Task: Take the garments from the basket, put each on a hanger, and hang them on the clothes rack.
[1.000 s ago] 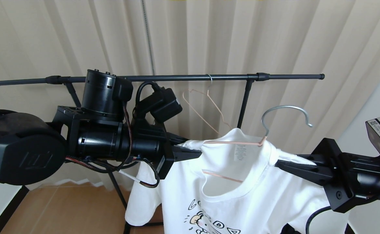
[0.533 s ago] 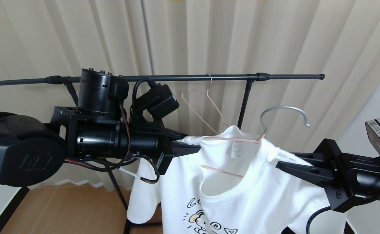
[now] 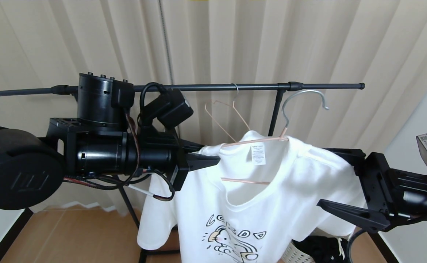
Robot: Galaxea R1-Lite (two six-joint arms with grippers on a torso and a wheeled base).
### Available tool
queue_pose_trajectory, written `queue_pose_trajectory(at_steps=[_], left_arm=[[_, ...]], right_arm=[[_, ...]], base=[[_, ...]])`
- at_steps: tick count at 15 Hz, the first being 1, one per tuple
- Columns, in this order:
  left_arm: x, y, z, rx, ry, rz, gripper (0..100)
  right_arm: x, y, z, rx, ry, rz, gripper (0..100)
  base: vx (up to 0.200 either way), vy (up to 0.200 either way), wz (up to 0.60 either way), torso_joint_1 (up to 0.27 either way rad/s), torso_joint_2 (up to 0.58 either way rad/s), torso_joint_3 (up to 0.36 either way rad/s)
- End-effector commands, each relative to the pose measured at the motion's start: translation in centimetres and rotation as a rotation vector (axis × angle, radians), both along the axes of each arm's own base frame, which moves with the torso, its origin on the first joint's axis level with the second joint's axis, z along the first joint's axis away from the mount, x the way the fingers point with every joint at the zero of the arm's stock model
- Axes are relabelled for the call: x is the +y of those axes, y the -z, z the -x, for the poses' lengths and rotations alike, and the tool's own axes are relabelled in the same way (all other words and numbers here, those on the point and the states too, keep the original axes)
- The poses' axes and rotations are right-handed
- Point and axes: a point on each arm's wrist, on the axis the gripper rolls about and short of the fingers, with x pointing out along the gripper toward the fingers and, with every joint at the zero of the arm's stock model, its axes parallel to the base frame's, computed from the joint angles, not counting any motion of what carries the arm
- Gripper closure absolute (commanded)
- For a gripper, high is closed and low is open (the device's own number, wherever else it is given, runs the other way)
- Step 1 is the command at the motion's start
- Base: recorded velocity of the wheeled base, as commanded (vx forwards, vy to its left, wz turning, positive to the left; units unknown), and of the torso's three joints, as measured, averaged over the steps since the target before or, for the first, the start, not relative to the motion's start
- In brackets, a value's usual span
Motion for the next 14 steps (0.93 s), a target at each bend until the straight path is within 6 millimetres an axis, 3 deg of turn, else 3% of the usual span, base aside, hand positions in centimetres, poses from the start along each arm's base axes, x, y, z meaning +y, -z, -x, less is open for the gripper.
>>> queue_pose_trajectory(at_steps=[1, 7, 9, 14], left_arm=[[0.6, -0.4, 0.3, -0.011, -0.010, 0.006, 100], [2.3, -0.9, 1.2, -0.041, -0.046, 0.024, 100], [3.5, -1.1, 1.7, -0.054, -0.076, 0.030, 100], [4.2, -1.6, 2.9, -0.082, -0.074, 0.039, 100]], right_arm=[[-1.0, -0.2, -0.6, -0.018, 0.049, 0.001, 0], [-3.1, -0.7, -1.6, -0.043, 0.151, 0.001, 0], [-3.8, 0.4, -2.9, -0.084, 0.181, 0.046, 0], [-3.8, 2.4, -4.5, -0.046, 0.182, 0.072, 0]], base=[[0.000, 0.000, 0.00, 0.000, 0.00, 0.000], [0.000, 0.000, 0.00, 0.000, 0.00, 0.000], [0.000, 0.000, 0.00, 0.000, 0.00, 0.000], [0.000, 0.000, 0.00, 0.000, 0.00, 0.000]])
